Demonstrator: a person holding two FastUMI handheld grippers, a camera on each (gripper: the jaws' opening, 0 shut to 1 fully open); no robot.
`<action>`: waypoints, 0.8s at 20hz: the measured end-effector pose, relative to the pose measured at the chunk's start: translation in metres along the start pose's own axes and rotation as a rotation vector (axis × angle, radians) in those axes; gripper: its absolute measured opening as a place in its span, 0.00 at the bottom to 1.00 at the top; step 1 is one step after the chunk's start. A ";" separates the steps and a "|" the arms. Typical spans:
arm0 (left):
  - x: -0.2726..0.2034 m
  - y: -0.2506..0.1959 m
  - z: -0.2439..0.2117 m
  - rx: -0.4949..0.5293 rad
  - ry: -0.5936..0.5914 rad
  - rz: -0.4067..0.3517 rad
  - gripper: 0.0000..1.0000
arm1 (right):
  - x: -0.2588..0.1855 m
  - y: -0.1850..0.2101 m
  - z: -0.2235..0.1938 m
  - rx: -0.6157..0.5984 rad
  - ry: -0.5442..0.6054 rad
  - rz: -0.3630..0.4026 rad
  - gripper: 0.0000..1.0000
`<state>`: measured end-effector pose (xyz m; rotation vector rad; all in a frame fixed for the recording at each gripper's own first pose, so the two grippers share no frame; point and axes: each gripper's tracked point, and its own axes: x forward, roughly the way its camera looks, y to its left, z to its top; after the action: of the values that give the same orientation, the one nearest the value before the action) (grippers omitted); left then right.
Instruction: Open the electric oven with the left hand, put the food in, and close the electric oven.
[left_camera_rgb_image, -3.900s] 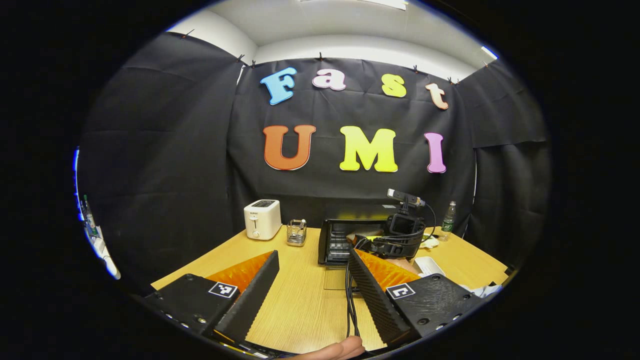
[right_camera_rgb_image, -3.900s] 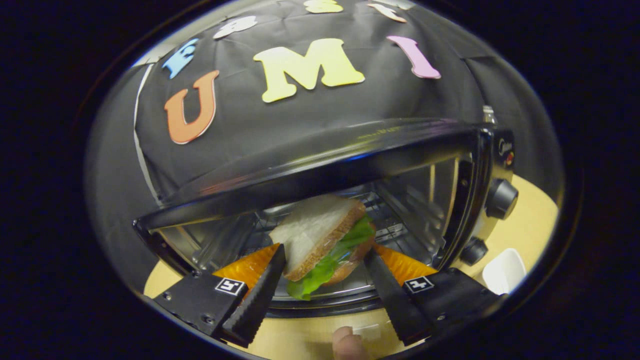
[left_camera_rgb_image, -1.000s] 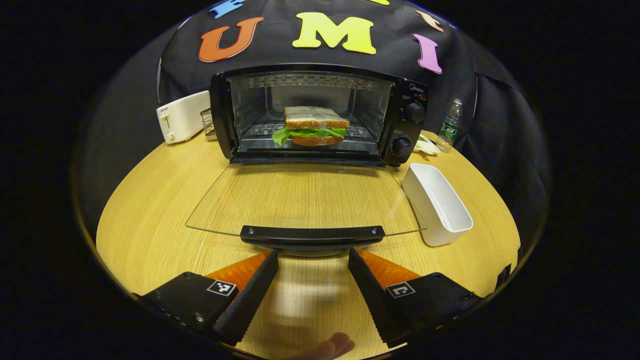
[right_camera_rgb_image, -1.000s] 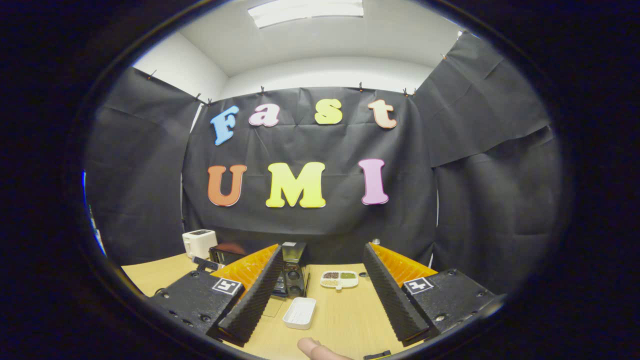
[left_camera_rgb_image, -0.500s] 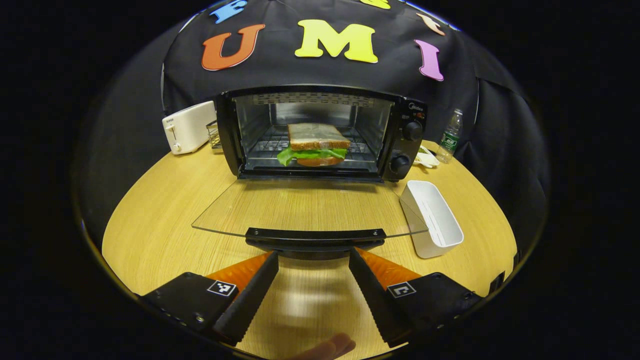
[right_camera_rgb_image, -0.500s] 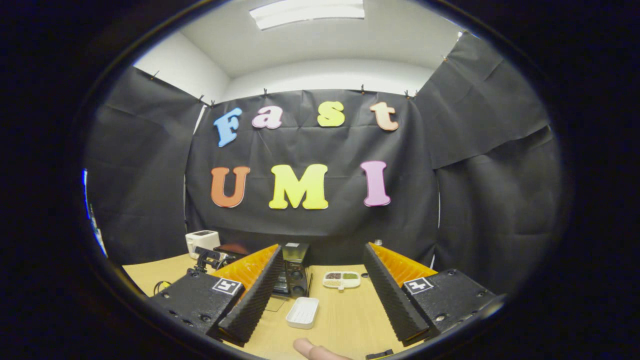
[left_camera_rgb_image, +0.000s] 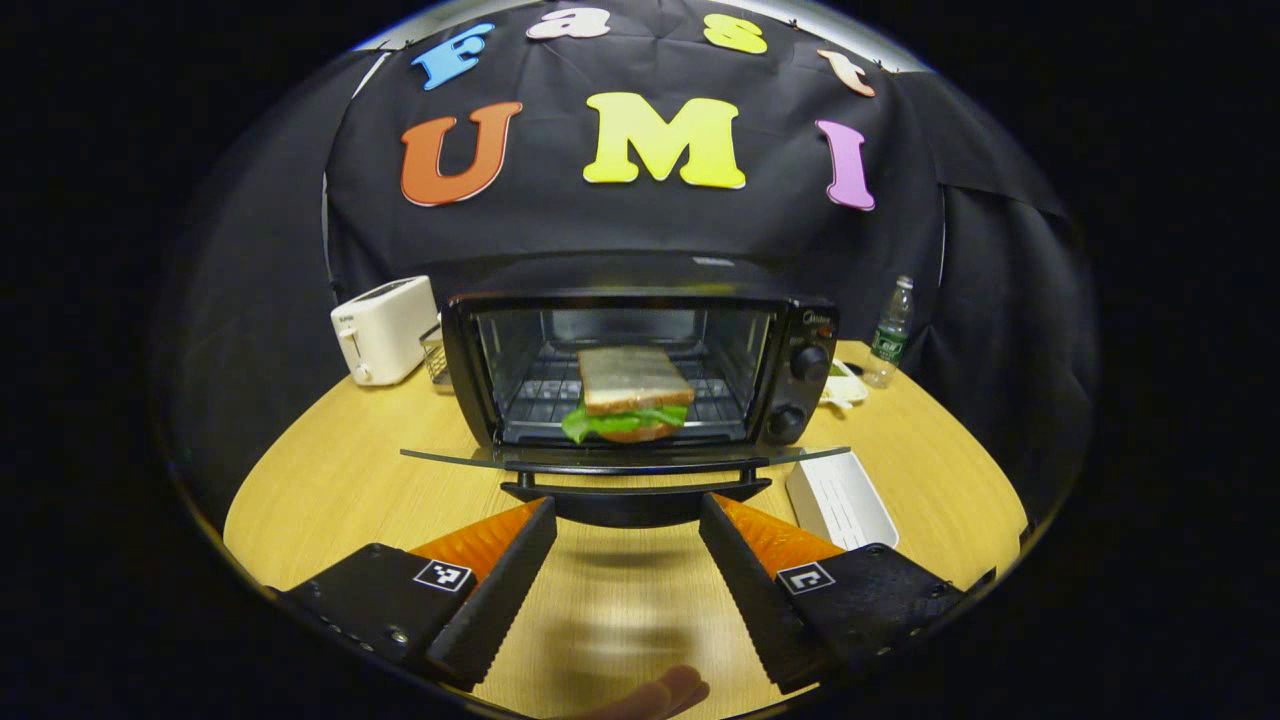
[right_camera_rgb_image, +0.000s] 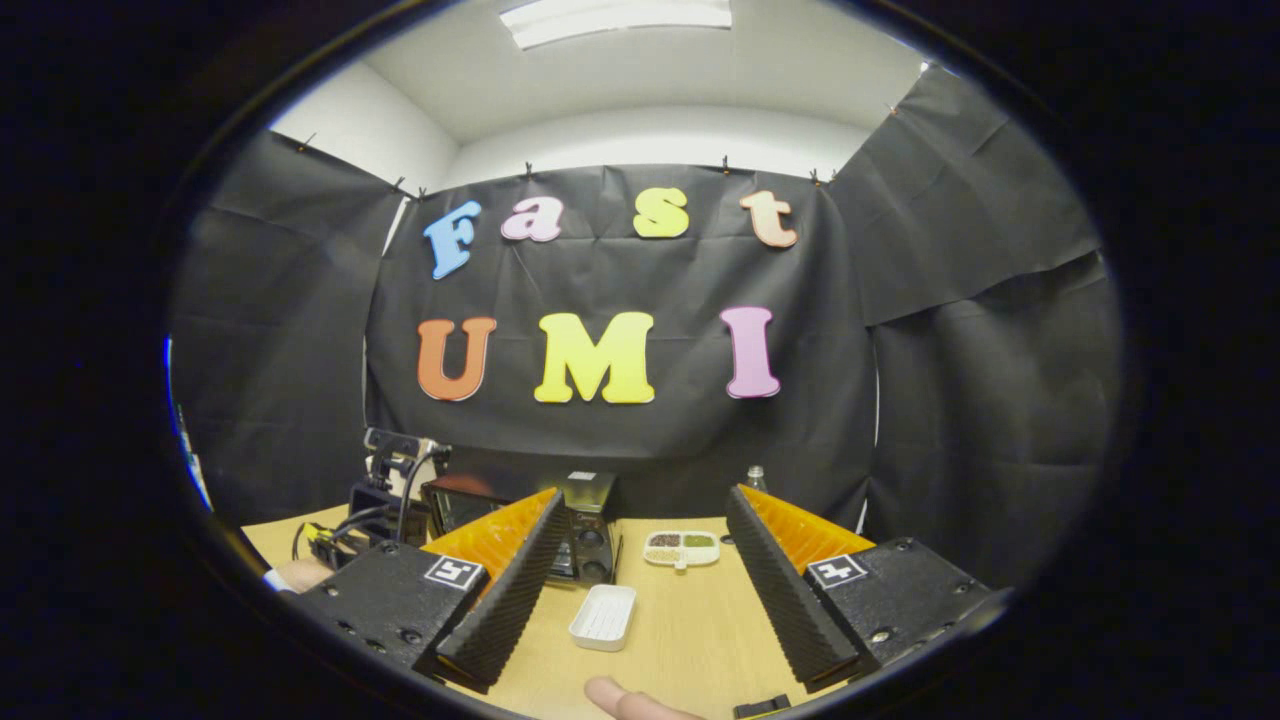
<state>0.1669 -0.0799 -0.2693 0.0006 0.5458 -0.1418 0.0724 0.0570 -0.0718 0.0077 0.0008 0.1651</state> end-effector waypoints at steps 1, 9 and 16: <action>0.003 0.002 0.011 -0.008 -0.018 -0.006 0.84 | 0.000 -0.003 0.000 -0.004 0.002 -0.007 1.00; 0.041 0.028 0.048 -0.092 -0.092 -0.019 0.94 | -0.008 -0.025 -0.003 0.000 0.020 -0.074 0.99; -0.033 0.040 0.076 -0.114 -0.225 -0.022 0.94 | -0.021 -0.040 -0.001 0.035 0.033 -0.128 0.99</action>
<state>0.1838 -0.0393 -0.1893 -0.1310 0.3285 -0.1296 0.0588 0.0138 -0.0730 0.0402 0.0368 0.0371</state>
